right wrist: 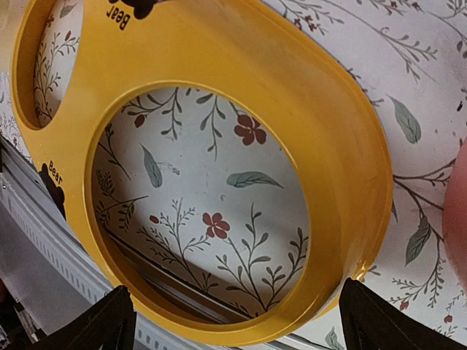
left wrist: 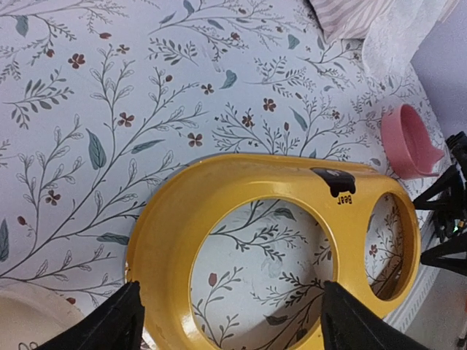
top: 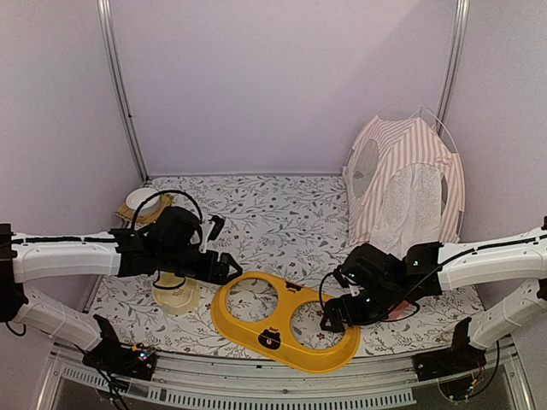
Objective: Set up the pet tent
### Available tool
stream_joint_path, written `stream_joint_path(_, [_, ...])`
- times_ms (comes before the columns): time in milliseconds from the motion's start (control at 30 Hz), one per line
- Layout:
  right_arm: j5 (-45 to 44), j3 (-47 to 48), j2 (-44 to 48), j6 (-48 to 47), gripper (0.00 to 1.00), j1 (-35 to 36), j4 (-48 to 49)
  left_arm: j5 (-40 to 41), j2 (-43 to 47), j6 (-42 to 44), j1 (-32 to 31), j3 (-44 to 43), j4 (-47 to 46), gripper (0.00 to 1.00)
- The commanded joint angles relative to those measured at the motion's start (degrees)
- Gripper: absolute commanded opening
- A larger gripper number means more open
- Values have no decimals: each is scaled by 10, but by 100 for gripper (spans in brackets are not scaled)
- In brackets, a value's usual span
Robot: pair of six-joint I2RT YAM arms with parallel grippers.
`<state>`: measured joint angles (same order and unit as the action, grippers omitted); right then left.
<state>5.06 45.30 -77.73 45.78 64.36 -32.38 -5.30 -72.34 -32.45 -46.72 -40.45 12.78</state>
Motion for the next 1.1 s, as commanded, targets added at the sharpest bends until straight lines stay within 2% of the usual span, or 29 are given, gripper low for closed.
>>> stream_joint_path(0, [1, -19, 24, 72, 99, 24, -43, 42, -19, -13, -17, 8, 17, 83])
stream_joint_path(333, [25, -51, 3, 115, 99, 56, -9, 54, -69, 5, -31, 10, 13, 79])
stream_joint_path(500, [-2, -14, -41, 103, 99, 54, -18, 63, -100, 17, -31, 0, 6, 79])
stream_joint_path(733, [-49, 41, -101, 59, 99, -13, -34, 78, -144, 32, -32, -28, 3, 79])
stream_joint_path(1067, [-93, 102, -178, -37, 99, -113, 12, 95, -196, 59, -17, -58, -3, 79])
